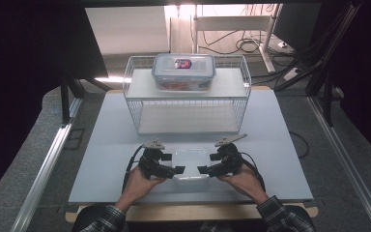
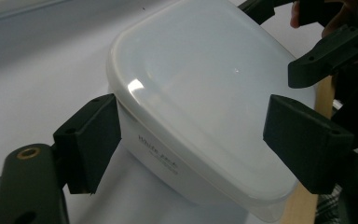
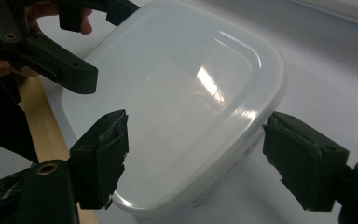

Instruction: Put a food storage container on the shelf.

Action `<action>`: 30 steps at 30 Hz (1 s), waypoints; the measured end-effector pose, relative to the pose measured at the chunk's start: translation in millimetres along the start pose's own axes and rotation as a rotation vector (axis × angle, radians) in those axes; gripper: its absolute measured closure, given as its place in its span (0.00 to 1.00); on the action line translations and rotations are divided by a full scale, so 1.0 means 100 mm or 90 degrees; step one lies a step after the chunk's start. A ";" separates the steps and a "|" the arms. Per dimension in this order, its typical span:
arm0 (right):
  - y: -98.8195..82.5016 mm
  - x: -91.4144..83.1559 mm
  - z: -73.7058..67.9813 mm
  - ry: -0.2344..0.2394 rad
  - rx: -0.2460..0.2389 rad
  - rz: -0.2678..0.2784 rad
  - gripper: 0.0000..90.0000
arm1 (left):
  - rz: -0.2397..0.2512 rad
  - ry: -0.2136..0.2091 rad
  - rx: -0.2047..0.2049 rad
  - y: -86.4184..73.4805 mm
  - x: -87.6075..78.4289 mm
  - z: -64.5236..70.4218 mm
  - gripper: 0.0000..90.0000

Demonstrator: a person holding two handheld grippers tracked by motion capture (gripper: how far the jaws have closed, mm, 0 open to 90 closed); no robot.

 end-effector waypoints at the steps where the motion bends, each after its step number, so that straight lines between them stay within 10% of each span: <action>1: -0.01 -0.01 -0.01 -0.002 0.009 -0.003 0.29 | -0.001 0.001 -0.010 -0.01 -0.01 0.01 0.23; 16: 0.05 -0.26 0.01 -0.039 0.117 0.043 0.76 | 0.032 0.059 -0.053 0.07 -0.24 0.08 0.73; 30: 0.10 -0.27 0.02 -0.082 0.070 0.083 0.87 | 0.065 0.093 -0.051 0.14 -0.27 0.04 0.88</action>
Point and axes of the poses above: each handheld gripper's, and its own axes: x roughly forward along the jaws, y roughly out of its top, z roughly to its right, the point moved 10 cm from there along x, roughly forward along the jaws, and after that the axes turned 15 degrees about z, right-handed, at the moved point
